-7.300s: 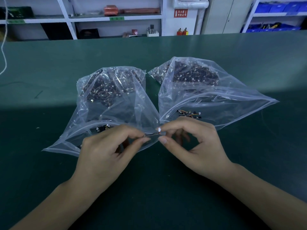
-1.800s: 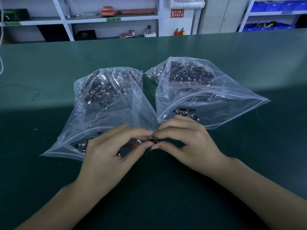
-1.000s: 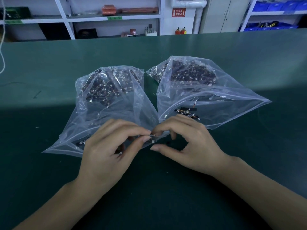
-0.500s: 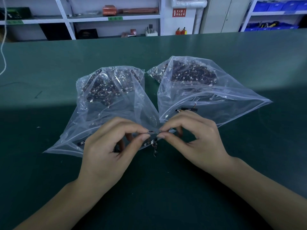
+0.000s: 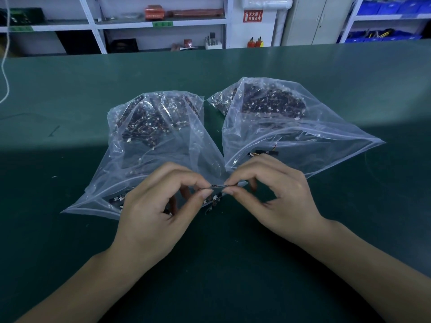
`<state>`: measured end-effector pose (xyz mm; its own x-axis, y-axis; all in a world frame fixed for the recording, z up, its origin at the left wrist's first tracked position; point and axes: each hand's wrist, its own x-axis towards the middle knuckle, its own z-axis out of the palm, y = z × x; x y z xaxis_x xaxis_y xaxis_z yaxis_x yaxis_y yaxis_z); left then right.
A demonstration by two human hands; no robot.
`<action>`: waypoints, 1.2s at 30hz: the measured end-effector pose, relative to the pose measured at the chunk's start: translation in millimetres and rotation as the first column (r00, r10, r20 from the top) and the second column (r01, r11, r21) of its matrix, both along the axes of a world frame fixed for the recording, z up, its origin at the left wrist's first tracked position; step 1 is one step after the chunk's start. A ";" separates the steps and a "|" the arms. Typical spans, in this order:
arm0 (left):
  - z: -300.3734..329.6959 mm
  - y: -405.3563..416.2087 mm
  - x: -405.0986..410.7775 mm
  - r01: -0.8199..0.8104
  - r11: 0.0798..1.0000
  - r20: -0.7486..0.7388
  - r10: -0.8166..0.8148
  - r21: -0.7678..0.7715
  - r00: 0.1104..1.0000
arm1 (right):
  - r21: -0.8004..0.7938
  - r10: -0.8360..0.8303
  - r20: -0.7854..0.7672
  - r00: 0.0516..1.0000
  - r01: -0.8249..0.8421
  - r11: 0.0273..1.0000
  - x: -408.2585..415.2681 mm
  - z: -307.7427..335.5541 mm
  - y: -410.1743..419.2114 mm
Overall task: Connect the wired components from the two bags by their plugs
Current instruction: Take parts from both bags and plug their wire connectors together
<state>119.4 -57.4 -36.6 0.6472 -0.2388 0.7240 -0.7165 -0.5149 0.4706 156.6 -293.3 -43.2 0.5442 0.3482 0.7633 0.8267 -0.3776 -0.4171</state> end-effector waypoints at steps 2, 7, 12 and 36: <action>-0.2 0.0 0.5 0.001 1.000 -0.003 -0.001 0.001 1.000 | -0.001 -0.001 0.002 1.000 0.001 1.000 0.2 0.0 -0.2; -0.9 0.8 2.1 -0.003 1.000 -0.008 0.003 0.025 1.000 | -0.027 0.004 -0.023 1.000 -0.005 1.000 0.6 -1.4 -0.1; -1.2 1.8 3.2 0.001 1.000 -0.013 -0.001 0.030 1.000 | -0.029 0.015 -0.026 1.000 -0.015 0.999 1.2 -1.6 -0.8; 2.9 11.5 4.1 -0.195 0.905 0.178 0.135 0.379 0.975 | -0.238 -0.639 -0.134 0.758 0.601 0.763 45.4 -4.9 -60.2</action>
